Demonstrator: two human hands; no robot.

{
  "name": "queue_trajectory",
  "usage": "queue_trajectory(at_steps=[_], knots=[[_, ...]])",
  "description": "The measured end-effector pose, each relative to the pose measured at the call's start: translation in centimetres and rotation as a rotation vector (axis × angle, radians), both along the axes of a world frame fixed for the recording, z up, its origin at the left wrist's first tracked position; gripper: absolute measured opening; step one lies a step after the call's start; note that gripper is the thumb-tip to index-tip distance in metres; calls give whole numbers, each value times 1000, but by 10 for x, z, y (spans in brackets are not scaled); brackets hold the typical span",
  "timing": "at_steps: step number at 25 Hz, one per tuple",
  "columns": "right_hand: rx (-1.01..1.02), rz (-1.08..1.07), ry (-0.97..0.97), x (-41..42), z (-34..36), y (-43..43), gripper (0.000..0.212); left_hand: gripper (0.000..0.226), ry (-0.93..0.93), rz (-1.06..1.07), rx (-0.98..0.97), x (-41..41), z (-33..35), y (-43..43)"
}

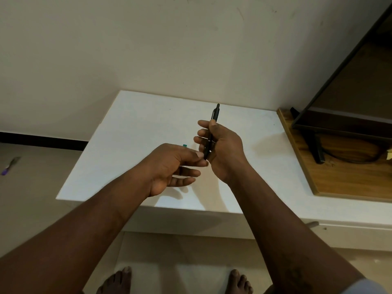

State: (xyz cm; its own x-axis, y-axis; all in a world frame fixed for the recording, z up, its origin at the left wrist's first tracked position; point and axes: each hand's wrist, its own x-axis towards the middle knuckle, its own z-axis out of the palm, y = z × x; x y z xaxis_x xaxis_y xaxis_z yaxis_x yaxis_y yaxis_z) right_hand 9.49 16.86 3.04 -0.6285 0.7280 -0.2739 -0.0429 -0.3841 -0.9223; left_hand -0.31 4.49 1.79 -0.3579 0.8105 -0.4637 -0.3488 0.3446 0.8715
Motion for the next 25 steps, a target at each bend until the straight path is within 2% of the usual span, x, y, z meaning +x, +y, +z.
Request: queue_trajectory(at_steps=[4, 6, 9, 13, 17, 18, 20, 22, 25], knots=[[-110, -22, 64, -1, -2, 0, 32, 15, 125, -24, -51, 8, -3, 4], [-96, -24, 41, 0, -3, 2, 31, 11, 160, -3, -54, 10, -4, 6], [53, 10, -138, -1, -3, 6, 28, 10, 217, 30, -61, 10, -4, 7], [352, 121, -422, 1, -9, 12, 21, 8, 297, 72, -74, 9, -5, 7], [445, 150, -481, 2, -14, 14, 19, 7, 400, 50, -124, 13, -8, 9], [459, 146, -491, 2, -15, 15, 18, 8, 495, 23, -138, 13, -9, 9], [488, 119, -522, 4, -19, 17, 18, 9, 843, -46, -162, 7, -12, 8], [530, 83, -576, 6, -23, 21, 20, 11, 1149, -14, -202, -2, -13, 4], [576, 76, -674, 6, -29, 28, 23, 24, 1297, 60, -223, -15, -17, -2]])
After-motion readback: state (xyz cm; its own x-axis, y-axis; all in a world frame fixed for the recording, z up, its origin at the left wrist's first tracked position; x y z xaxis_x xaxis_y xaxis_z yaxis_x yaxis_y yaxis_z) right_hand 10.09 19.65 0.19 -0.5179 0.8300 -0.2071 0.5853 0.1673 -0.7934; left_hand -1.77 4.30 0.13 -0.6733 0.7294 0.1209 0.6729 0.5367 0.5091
